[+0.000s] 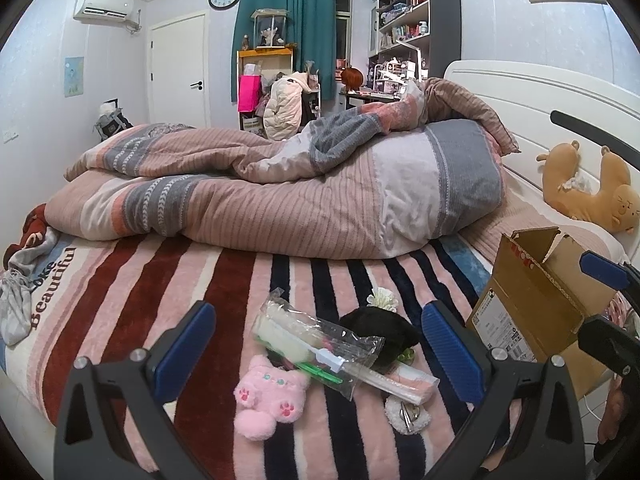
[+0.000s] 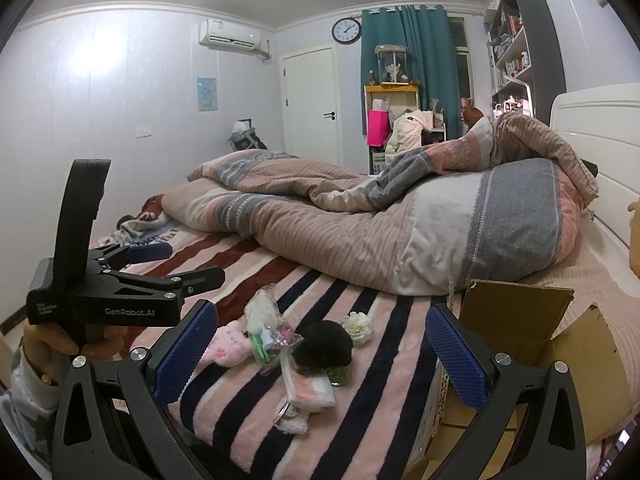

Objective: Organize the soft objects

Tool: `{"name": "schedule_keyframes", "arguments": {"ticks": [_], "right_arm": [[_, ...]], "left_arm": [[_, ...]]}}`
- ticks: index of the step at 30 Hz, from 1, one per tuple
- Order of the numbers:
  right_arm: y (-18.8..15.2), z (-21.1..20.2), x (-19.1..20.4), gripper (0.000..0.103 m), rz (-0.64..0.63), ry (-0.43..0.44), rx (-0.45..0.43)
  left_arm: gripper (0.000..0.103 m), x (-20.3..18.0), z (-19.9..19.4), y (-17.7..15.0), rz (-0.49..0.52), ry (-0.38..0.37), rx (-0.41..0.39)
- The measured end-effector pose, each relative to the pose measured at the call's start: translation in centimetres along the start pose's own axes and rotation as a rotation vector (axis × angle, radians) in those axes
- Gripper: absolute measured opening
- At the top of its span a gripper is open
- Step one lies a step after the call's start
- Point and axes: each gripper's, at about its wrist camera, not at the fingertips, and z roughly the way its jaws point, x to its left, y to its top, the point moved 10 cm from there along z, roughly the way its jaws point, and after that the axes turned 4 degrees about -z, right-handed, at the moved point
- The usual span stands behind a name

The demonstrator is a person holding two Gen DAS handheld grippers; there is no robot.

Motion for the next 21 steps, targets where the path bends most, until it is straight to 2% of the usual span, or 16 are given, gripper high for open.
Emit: {"name": "schedule_keyframes", "arguments": {"ticks": [21], "right_arm": [[-0.19, -0.55, -0.06, 0.103, 0.001, -0.005, 0.003]], "left_arm": [[0.103, 0.15, -0.23, 0.14, 0.000, 0.000, -0.006]]}}
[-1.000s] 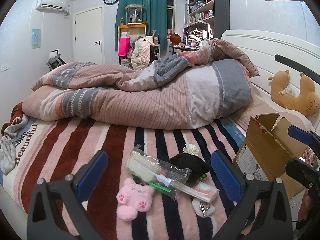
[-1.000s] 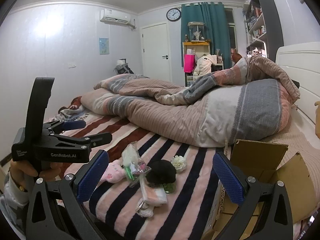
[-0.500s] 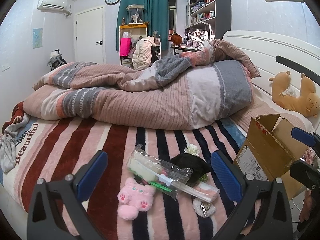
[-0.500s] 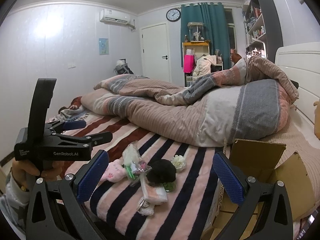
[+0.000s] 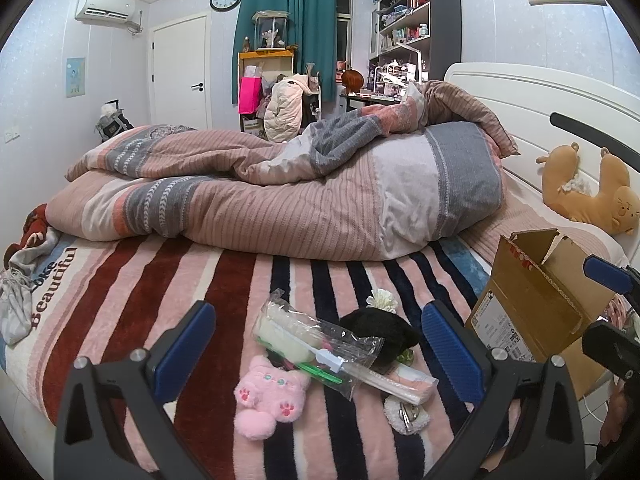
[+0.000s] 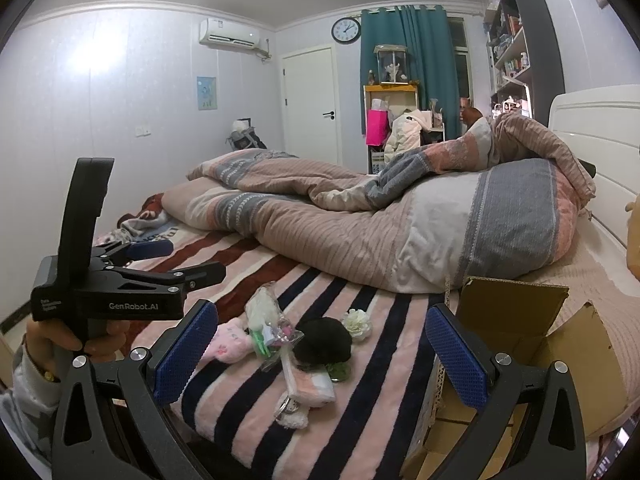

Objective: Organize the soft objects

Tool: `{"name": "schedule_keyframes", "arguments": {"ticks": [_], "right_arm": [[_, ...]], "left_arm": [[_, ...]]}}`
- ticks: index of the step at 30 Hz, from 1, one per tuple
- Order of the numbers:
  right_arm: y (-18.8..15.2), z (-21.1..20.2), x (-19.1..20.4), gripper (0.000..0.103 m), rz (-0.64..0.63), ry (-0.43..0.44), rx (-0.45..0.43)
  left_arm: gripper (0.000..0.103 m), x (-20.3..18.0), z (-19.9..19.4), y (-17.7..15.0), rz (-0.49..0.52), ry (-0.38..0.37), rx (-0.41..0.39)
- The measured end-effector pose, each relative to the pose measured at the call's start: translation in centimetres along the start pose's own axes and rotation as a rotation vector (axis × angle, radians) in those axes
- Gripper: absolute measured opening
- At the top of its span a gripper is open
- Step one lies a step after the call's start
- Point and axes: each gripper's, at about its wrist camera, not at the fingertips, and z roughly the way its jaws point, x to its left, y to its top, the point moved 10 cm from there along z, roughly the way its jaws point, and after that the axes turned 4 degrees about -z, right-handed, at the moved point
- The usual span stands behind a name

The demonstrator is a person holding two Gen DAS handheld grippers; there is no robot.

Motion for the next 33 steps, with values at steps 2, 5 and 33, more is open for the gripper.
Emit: {"name": "schedule_keyframes", "arguments": {"ticks": [2, 5, 33], "right_arm": [[-0.1, 0.0, 0.0, 0.103, -0.001, -0.002, 0.005], [-0.2, 0.0, 0.1, 0.103, 0.001, -0.007, 0.011], [-9.8, 17.7, 14.2, 0.069, -0.060, 0.329, 0.538]], "left_arm": [[0.103, 0.0, 0.0, 0.0, 0.000, 0.000, -0.001], [0.103, 0.0, 0.0, 0.0, -0.001, -0.001, 0.000], [0.103, 15.3, 4.5, -3.8, 0.027, 0.090, 0.089]]}}
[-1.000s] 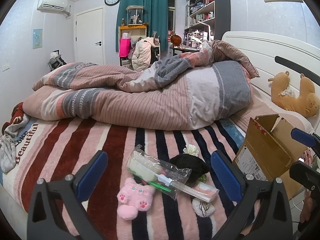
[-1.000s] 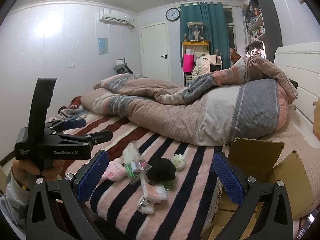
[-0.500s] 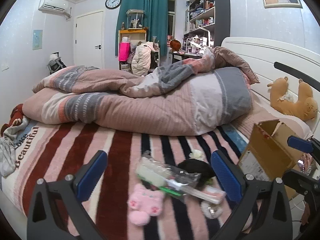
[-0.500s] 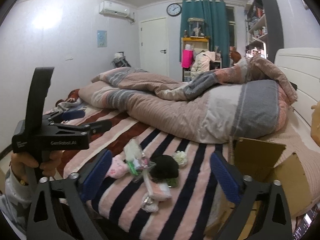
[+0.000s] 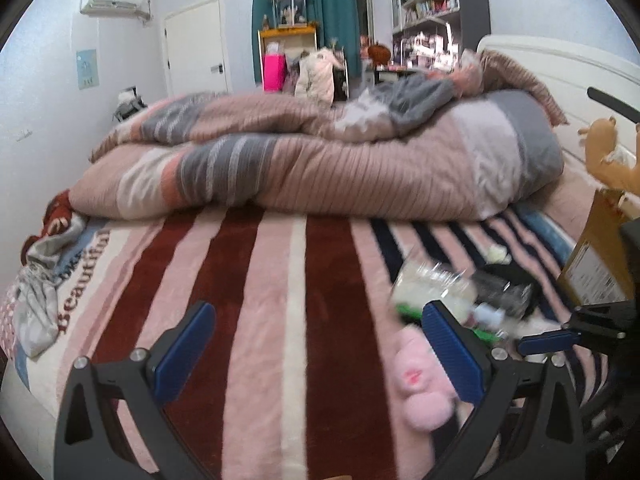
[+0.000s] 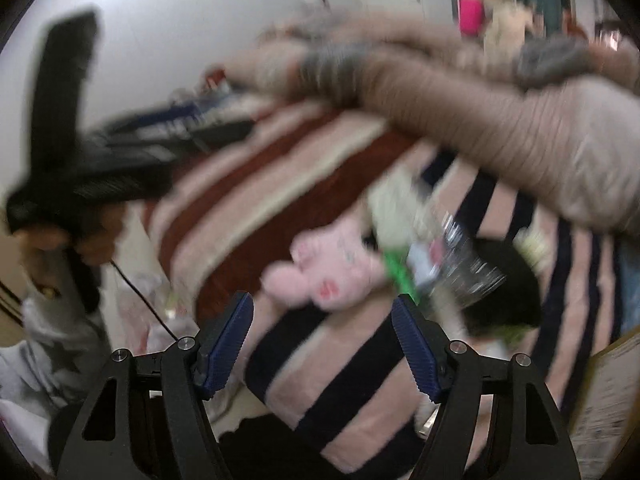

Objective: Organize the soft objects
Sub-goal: 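Grasp the pink plush cat with the right gripper and lift it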

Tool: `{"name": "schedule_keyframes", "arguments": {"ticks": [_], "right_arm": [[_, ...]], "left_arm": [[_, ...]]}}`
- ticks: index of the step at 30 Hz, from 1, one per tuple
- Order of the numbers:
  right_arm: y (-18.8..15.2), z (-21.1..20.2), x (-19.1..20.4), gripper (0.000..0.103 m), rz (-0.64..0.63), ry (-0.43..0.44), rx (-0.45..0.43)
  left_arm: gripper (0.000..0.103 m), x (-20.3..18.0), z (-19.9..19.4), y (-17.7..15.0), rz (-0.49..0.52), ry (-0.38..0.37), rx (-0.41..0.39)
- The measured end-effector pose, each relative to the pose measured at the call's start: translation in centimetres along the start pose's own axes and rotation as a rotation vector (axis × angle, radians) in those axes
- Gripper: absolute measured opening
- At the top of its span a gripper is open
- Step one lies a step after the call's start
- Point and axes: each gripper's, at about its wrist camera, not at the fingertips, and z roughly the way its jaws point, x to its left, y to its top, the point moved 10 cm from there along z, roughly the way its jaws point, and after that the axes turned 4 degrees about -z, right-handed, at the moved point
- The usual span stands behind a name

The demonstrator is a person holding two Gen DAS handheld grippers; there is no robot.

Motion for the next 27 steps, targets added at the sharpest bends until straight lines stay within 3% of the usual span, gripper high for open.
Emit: {"name": "schedule_keyframes", "arguments": {"ticks": [4, 6, 11, 14, 19, 26, 27], "right_arm": [[-0.8, 2.9, 0.1, 0.071, 0.032, 0.056, 0.044], [-0.8, 3.9, 0.1, 0.079, 0.033, 0.051, 0.055], [0.4, 5.7, 0.1, 0.081, 0.048, 0.067, 0.061], [1.3, 6.4, 0.2, 0.089, 0.038, 0.054, 0.049], [2.8, 7.3, 0.7, 0.093, 0.009, 0.033, 0.030], [3.4, 8.7, 0.2, 0.092, 0.004, -0.024, 0.037], [3.3, 8.7, 0.2, 0.083, -0.014, -0.052, 0.040]], "left_arm": [[0.103, 1.0, 2.2, -1.6, 0.011, -0.010, 0.048], [0.102, 1.2, 3.2, -2.2, 0.018, -0.020, 0.065], [0.102, 1.6, 4.7, -3.3, 0.012, -0.050, 0.109], [0.102, 2.4, 5.1, -3.6, 0.009, -0.033, 0.111], [0.102, 3.9, 5.3, -3.7, -0.022, -0.011, 0.100], [0.102, 3.4, 6.0, -4.4, -0.089, -0.164, 0.169], [0.102, 3.0, 6.1, -4.5, -0.084, -0.172, 0.176]]}}
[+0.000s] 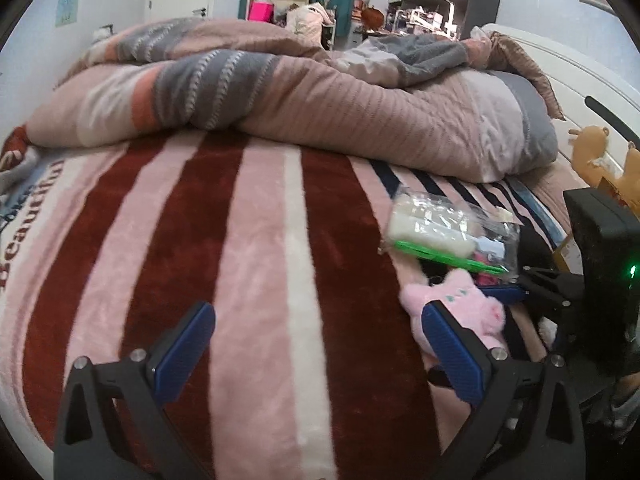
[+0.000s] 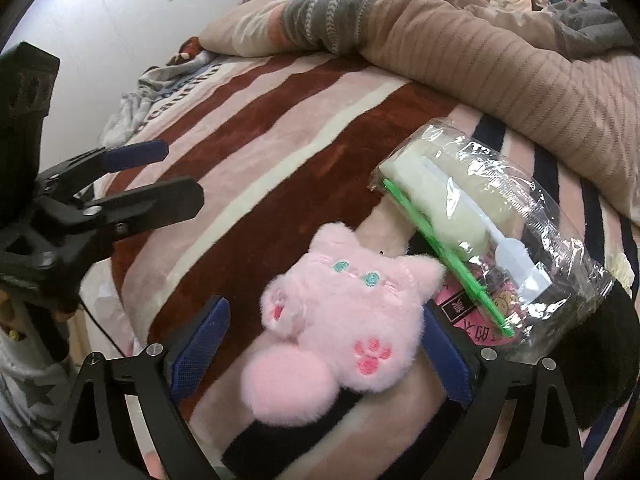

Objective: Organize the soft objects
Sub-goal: 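Grasp the pink plush cat with the right gripper and lift it, then carry the pink plush cat with the right gripper while the left gripper grasps the white fluffy keychain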

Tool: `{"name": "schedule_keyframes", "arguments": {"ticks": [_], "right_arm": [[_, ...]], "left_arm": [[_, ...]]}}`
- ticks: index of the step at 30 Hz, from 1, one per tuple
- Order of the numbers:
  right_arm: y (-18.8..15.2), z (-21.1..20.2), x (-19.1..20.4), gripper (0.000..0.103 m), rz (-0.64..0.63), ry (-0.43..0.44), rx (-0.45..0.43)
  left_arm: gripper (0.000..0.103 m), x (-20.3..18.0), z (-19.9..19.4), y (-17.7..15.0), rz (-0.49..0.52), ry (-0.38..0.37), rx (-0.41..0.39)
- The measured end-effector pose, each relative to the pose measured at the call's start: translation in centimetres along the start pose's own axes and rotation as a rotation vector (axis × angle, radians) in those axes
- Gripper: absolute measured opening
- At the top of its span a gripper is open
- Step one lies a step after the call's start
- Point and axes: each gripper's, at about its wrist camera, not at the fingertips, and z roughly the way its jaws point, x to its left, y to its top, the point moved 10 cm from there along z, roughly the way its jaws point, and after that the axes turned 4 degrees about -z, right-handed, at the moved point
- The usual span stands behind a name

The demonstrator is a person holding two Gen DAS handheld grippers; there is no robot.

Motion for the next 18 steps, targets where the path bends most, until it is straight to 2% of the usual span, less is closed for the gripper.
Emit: {"name": "schedule_keyframes", "arguments": {"ticks": [2, 10, 14, 18], "right_arm": [[-0.3, 0.0, -0.3, 0.063, -0.033, -0.061, 0.012], [-1.8, -3.4, -0.9, 0.059, 0.002, -0.010, -0.040], [-2.8, -6.8, -2.4, 0.060, 0.028, -0.053, -0.082], [-3.7, -11.3, -5.0, 0.060, 0.070, -0.132, -0.135]], "left_arm": [[0.102, -0.6, 0.1, -0.1, 0.009, -0.020, 0.012], [0.102, -4.0, -0.5, -0.6, 0.040, -0.148, 0.017], [0.102, -6.2, -0.7, -0.8, 0.070, -0.202, 0.023], [0.102, -9.3, -0.5, -1.4, 0.120, -0.245, 0.051]]}}
